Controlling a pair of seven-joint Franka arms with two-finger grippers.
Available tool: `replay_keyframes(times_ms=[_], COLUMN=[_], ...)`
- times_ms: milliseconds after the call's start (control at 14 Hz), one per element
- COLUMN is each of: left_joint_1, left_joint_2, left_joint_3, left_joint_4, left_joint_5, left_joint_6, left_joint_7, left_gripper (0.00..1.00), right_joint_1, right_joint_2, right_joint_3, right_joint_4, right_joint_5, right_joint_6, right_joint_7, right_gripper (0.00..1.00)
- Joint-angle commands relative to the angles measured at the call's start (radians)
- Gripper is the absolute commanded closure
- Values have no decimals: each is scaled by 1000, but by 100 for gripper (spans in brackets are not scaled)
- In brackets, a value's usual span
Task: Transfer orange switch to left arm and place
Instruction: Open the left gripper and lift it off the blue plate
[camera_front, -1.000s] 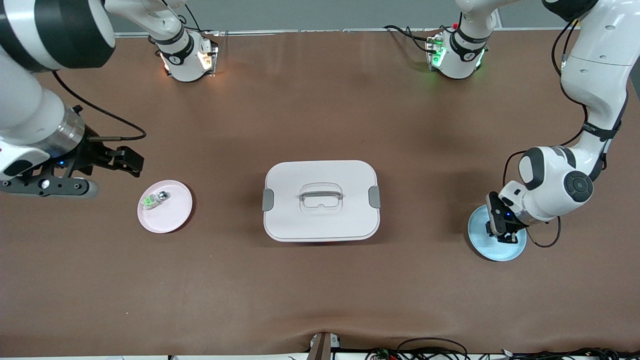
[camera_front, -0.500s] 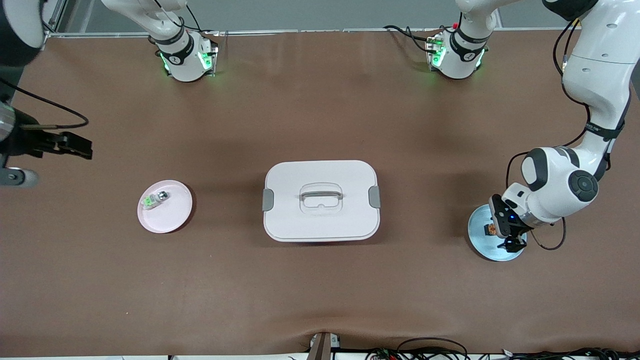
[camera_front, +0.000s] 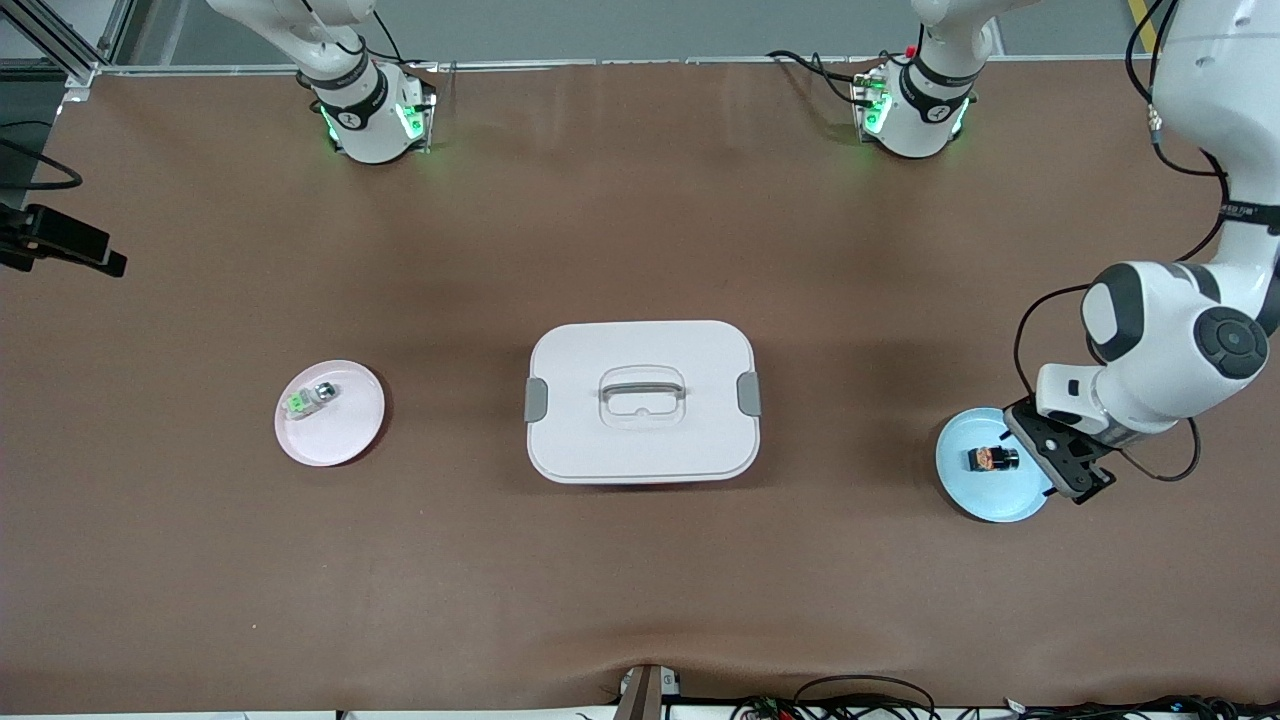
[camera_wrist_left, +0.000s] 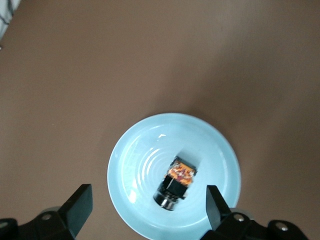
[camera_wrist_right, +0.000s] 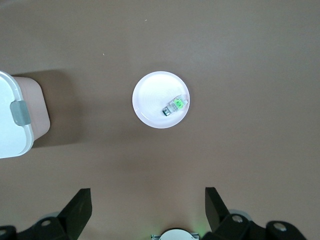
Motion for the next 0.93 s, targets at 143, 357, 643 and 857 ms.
replay_keyframes(times_ms=[143,357,643,857], left_joint_1=[0,1,1,9], left_joint_2=[-105,-177,-280,-356], left_joint_3=[-33,-67,-85,-84], left_joint_4=[70,72,73,72], left_joint_5=[0,0,-3,-38], left_joint_6=[-174,-260,-372,-483], left_joint_7=[-341,-607,-771,-932], left_gripper=[0,0,0,0], right_joint_1=[-9,-2,-8,-7], right_joint_2=[0,0,-4,-12], right_joint_3=[11,14,13,13], right_joint_4=[-14,-23,-23,-26], right_joint_5=[-5,-8,-28,-25], right_joint_6=[74,91,68,53], right_joint_7=[-9,-3,6,6], right_gripper=[0,0,0,0])
